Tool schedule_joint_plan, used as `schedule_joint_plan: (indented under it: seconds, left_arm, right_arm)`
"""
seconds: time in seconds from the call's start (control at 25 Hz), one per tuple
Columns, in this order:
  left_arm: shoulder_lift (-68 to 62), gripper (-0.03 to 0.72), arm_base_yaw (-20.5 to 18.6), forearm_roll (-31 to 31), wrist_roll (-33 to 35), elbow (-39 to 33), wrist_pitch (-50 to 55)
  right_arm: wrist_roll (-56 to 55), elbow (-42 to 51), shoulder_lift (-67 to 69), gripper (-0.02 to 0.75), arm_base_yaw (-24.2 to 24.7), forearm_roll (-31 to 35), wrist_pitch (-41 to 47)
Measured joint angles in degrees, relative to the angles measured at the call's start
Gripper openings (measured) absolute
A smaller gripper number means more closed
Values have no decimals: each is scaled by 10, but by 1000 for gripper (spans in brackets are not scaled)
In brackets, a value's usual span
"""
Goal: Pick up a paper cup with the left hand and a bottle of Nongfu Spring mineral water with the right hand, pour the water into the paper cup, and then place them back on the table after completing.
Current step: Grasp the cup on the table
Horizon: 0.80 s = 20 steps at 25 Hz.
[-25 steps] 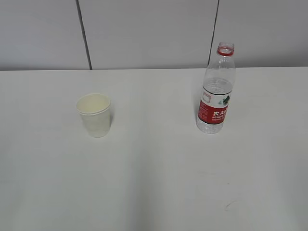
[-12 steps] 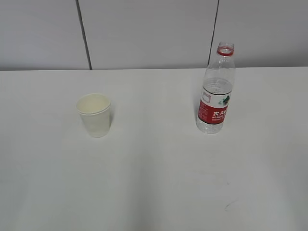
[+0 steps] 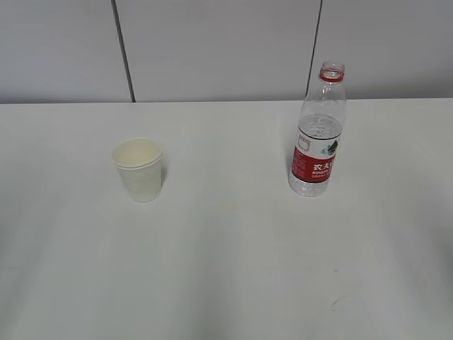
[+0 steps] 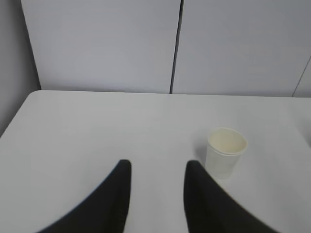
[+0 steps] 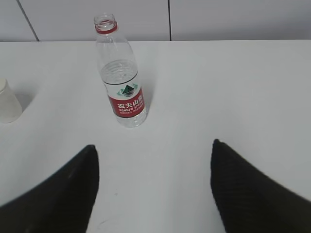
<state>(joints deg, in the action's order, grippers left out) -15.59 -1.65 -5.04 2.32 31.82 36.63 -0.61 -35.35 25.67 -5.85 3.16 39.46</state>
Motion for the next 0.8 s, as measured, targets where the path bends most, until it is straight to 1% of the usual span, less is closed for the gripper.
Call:
schedule_joint_plan:
  seconds: [0.28, 0.52, 0.68, 0.8]
  left_arm:
    - [-166, 239, 3, -4, 0, 0, -156]
    - [-292, 239, 4, 7, 0, -2, -289]
    - [-368, 239, 4, 11, 0, -26, -409]
    - [-424, 239, 4, 40, 0, -56, -495]
  right_arm:
    - [0, 0, 48, 531, 0, 0, -47]
    - [0, 0, 60, 531, 0, 0, -65]
    - [0, 0, 60, 531, 0, 0, -79]
    - [-1, 0, 60, 531, 0, 0, -84]
